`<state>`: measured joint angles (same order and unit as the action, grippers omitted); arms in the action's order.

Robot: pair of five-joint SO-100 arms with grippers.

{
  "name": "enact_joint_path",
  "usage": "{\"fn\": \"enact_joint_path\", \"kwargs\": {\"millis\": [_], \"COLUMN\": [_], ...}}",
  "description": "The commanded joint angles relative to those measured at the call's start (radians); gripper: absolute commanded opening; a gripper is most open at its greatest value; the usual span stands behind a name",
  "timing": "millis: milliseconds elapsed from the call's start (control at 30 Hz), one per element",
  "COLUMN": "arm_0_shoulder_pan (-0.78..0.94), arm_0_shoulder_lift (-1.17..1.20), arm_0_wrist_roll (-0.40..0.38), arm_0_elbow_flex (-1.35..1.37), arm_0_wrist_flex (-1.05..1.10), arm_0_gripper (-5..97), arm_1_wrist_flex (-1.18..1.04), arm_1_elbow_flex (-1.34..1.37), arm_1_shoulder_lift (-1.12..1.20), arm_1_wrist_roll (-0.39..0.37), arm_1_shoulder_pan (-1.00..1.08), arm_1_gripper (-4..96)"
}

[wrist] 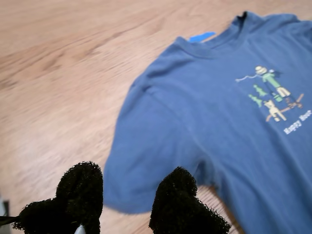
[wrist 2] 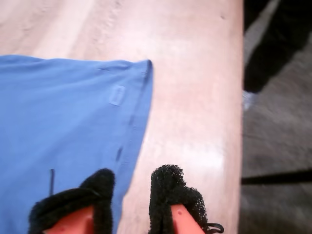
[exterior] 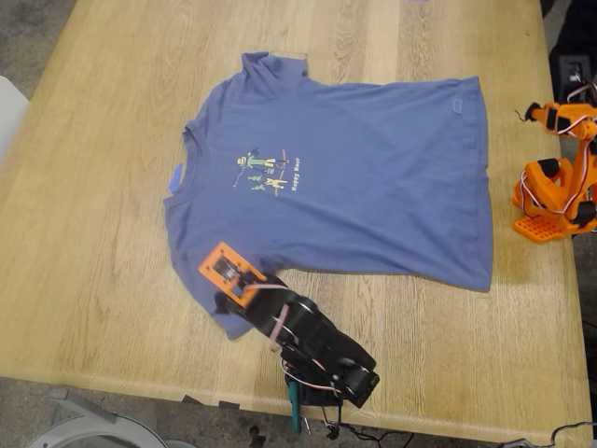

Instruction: Fold a T-shirt

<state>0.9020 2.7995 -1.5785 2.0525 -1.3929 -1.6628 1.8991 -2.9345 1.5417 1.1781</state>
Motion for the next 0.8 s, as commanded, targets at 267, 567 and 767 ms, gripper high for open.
{"fn": "enact_joint_path", "kwargs": {"millis": [267,567,767], "arm_0_shoulder_pan": [-0.164,-0.212,-0.218], "arm_0_shoulder_lift": [-0.364,-0.706,-0.908], "arm_0_wrist_roll": [-0.018,0.015,0.057], "arm_0_elbow_flex": [0.097,0.015,-0.089], "arm_0_wrist_flex": [0.664,1.026,1.213], "arm_0_gripper": [26,41,47], "arm_1_wrist_flex": [0.33,0.641,0.819], "arm_1_elbow_flex": [0.008,0.1,0.075], "arm_1_shoulder_lift": [0.222,0.453,0.635], "arm_1_wrist_roll": [-0.052,-0.066,-0.071], "arm_1_shoulder_pan": [-0.445,-0.775,-0.894], "arm_1_gripper": [23.0,26.7,26.6]}}
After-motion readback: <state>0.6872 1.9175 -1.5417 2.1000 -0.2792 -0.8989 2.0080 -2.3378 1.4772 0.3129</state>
